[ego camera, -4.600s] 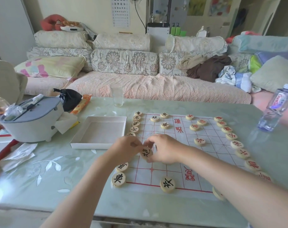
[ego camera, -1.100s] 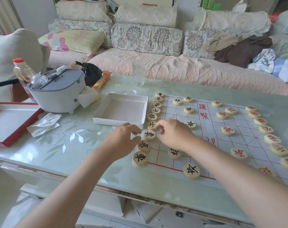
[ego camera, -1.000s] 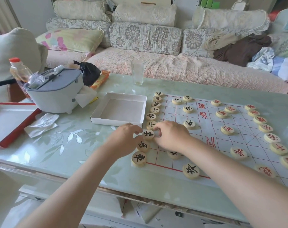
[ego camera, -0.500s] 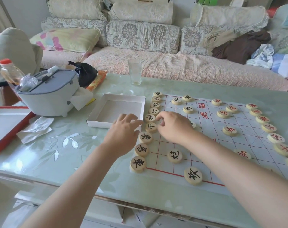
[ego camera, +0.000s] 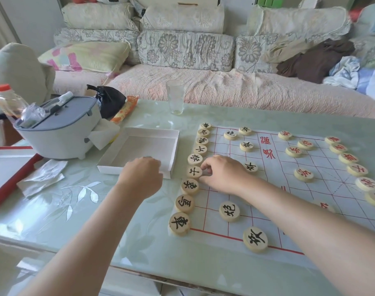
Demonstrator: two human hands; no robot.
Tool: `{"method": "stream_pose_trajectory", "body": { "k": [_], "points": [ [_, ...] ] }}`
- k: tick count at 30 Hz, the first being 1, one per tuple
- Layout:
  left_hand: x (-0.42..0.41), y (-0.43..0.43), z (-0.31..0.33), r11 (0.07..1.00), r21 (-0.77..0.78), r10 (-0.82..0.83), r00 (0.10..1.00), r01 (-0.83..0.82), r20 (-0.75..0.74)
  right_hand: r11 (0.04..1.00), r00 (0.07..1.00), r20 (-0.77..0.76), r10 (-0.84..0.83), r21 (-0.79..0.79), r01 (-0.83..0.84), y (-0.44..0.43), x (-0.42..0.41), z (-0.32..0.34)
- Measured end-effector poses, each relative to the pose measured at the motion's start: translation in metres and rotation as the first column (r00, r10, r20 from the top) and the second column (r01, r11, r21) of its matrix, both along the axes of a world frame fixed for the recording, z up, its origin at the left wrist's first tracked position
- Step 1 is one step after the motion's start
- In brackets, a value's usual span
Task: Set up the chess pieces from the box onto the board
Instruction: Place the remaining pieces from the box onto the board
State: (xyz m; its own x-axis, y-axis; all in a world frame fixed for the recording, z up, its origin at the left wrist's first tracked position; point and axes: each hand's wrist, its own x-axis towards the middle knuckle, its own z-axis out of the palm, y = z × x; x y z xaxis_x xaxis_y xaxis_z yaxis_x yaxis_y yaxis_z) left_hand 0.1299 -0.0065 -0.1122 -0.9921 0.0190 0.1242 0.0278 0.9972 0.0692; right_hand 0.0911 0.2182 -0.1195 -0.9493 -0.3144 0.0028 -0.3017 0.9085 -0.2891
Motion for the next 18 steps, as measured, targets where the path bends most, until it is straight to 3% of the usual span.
{"method": "stream_pose_trajectory", "body": {
  "k": [4,7,11,18],
  "points": [
    [-0.002,0.027,-0.001,0.966,0.126,-0.216,0.973,0.226,-0.087,1.000,1.000,0.016,0.001,-0.004,-0.001,0.001,-0.002,0.001],
    [-0.012,0.032,-0.005,0.983,0.078,-0.165,0.986,0.168,-0.034,1.000,0.999,0.037,0.014,-0.009,-0.014,0.003,-0.003,0.002],
    [-0.024,0.029,-0.004,0.984,0.124,-0.119,0.989,0.130,-0.093,0.999,0.997,0.080,-0.013,-0.040,0.016,0.007,-0.012,0.011],
    [-0.047,0.040,-0.010,0.948,0.069,-0.305,0.949,0.311,-0.082,0.999,0.997,0.056,-0.045,-0.019,0.046,0.005,-0.032,0.009]
  ]
}}
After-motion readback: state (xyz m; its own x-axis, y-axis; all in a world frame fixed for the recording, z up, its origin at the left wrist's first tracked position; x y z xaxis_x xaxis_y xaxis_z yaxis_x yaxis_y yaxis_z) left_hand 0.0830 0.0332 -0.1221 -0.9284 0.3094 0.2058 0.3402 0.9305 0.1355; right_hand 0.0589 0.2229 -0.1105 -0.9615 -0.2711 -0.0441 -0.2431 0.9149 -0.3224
